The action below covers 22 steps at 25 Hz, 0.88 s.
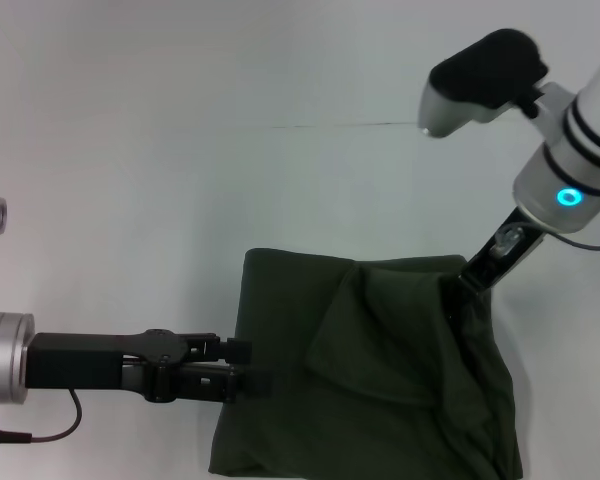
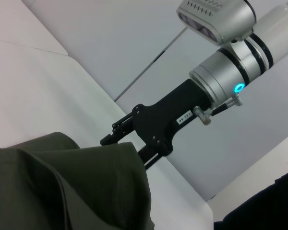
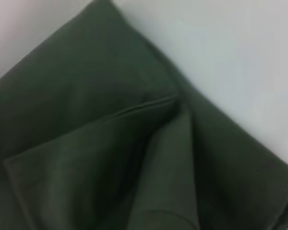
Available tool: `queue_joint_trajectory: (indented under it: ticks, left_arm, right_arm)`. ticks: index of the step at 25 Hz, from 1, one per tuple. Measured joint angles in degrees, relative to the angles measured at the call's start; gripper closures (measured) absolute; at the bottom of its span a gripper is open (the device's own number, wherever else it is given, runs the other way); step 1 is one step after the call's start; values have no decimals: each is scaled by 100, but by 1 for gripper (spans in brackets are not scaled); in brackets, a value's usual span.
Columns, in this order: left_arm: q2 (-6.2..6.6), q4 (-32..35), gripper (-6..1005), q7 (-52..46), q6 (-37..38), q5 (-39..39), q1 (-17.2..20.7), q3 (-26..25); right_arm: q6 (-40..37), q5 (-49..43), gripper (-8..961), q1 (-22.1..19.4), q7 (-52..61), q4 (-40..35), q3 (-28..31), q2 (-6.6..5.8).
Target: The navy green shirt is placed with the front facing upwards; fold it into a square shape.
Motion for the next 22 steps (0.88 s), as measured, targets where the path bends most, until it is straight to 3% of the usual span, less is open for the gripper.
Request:
queue_joint_trajectory:
  ticks: [8,13,22]
  left_arm:
    - [0,0,69,10,-32,7,-14,8]
    - [0,0,70,10,-34,9,-14,10]
    - [0,0,69,-28,-22,7,0,7]
  right_arm:
    - [-47,-176,168,-97,-69,-105,757,-129]
    - [-3,-580,168,-168,-40,-226,959,-148]
    - [-461,-379,168,-190,-131,-737,1556,-177]
